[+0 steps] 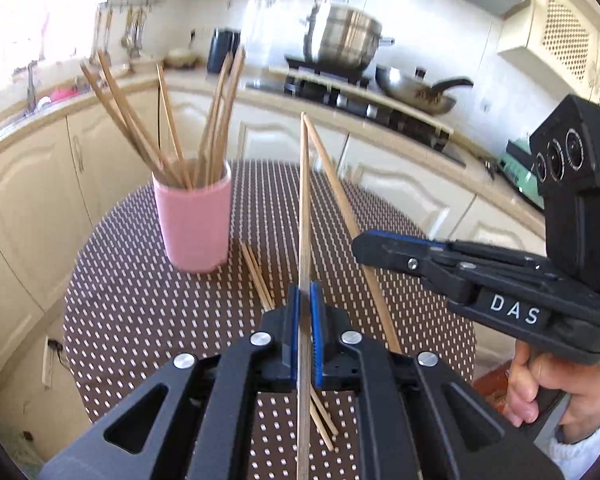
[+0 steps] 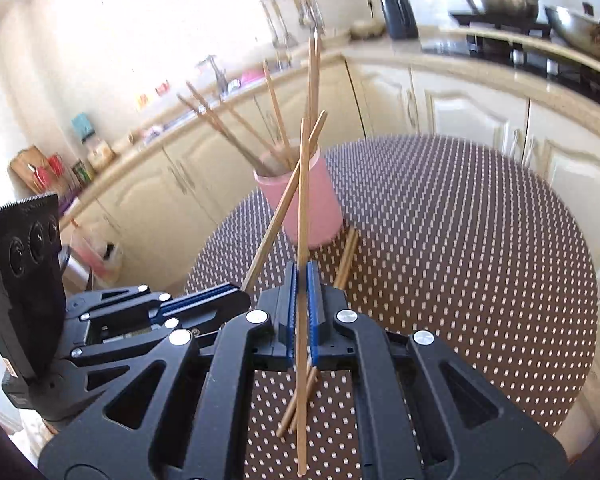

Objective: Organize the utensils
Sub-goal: 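Lift both chopsticks upright and carry them over the pink cup, then lower both held chopsticks into the pink cup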

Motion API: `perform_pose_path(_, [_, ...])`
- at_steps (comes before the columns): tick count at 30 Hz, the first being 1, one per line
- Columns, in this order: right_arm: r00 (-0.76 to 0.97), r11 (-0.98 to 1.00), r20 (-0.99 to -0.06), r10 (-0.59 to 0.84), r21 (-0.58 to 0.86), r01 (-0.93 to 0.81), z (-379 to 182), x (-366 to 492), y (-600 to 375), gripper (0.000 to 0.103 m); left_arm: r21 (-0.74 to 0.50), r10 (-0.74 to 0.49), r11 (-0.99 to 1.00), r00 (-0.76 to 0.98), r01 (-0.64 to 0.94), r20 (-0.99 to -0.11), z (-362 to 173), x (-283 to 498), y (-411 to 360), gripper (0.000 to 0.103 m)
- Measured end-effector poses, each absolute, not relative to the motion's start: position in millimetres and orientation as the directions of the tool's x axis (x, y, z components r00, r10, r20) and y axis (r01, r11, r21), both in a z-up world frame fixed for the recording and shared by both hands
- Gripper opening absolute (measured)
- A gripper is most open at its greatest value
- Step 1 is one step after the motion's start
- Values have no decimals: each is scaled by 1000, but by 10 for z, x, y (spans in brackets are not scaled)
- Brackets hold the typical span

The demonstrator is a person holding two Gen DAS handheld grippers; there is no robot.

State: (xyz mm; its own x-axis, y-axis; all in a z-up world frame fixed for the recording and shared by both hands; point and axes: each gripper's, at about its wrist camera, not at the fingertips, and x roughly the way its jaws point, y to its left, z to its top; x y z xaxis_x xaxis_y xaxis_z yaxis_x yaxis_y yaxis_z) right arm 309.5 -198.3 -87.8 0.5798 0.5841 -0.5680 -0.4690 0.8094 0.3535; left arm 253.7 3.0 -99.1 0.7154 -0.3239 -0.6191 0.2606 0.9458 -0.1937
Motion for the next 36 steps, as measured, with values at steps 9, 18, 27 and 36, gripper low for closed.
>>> perform_pose_path(9, [638,783,-454,622,364,-505,-653,3179,-1726,6,-216,-330,942,816,256,-474,-745,2622,179,6])
perform_pose_path(18, [691,772,-347,634,327,-545,-497,3347,-1479,6,-206,-286,952,893,224,-349,-589,2842,424,6])
perform_pose_path(27, [730,751,-210,650,323,-575,-337,3640,-1271,6,-239,-261,948,943,210,-206,-533,3109,713,6])
perform_pose_path(36, [772,766,-135,621,314,-561,-372,4007,-1174,6,-292,-234,936,966,194,-109,-504,3457,869,6])
